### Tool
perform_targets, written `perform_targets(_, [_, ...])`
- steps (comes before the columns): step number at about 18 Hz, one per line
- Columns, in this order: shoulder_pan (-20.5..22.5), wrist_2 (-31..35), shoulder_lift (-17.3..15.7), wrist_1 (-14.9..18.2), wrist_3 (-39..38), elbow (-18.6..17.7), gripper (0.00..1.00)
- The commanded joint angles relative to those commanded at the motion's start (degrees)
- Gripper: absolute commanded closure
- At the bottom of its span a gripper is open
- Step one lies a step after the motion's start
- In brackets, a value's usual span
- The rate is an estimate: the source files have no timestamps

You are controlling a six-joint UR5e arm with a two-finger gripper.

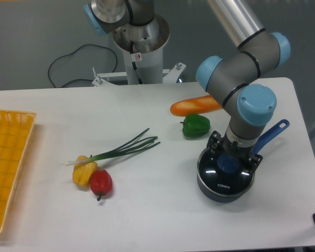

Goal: Open the lid
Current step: 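Lower the gripper onto the blue knob and close on it, then lift the glass lid off the saucepan and move it toward the peppers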

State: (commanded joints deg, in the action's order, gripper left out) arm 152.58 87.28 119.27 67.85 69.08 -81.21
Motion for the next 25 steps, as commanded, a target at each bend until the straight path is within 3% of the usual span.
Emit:
perform_targets(7, [0.0, 0.1, -0.1, 0.0, 0.0, 0.0, 0.38])
perform_targets(17, [0.0, 0.1, -0.5, 0.8, 0.0, 0.5, 0.48])
perform_targets(25, [-1.2, 2.3, -4.3, 8.3, 0.6, 0.9, 0.48])
